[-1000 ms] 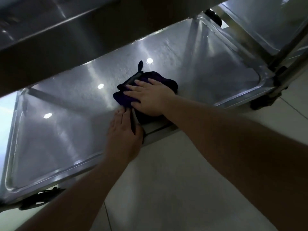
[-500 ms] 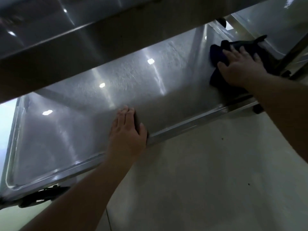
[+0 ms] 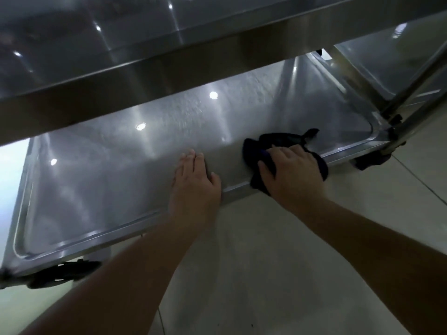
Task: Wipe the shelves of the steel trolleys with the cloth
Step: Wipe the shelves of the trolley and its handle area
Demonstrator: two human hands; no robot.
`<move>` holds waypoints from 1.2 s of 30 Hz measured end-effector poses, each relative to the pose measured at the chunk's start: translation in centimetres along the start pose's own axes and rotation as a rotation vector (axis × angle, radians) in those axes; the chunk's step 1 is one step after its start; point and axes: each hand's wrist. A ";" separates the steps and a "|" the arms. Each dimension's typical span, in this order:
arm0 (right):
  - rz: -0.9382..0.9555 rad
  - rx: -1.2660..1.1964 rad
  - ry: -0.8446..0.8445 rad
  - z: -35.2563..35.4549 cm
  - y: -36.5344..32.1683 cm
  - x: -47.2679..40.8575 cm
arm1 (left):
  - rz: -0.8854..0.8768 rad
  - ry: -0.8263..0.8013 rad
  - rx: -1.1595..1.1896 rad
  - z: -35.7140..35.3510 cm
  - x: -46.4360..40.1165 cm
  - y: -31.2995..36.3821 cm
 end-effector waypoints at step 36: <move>-0.215 0.072 -1.254 35.7 -23.7 12.4 | 0.185 -0.814 -0.068 40.7 23.5 3.5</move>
Point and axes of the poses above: each hand's wrist, its own x-axis away from the middle knuckle, its own z-axis out of the back of the hand, y = z × x, and after that the axes turned 5 degrees about -z, right-handed
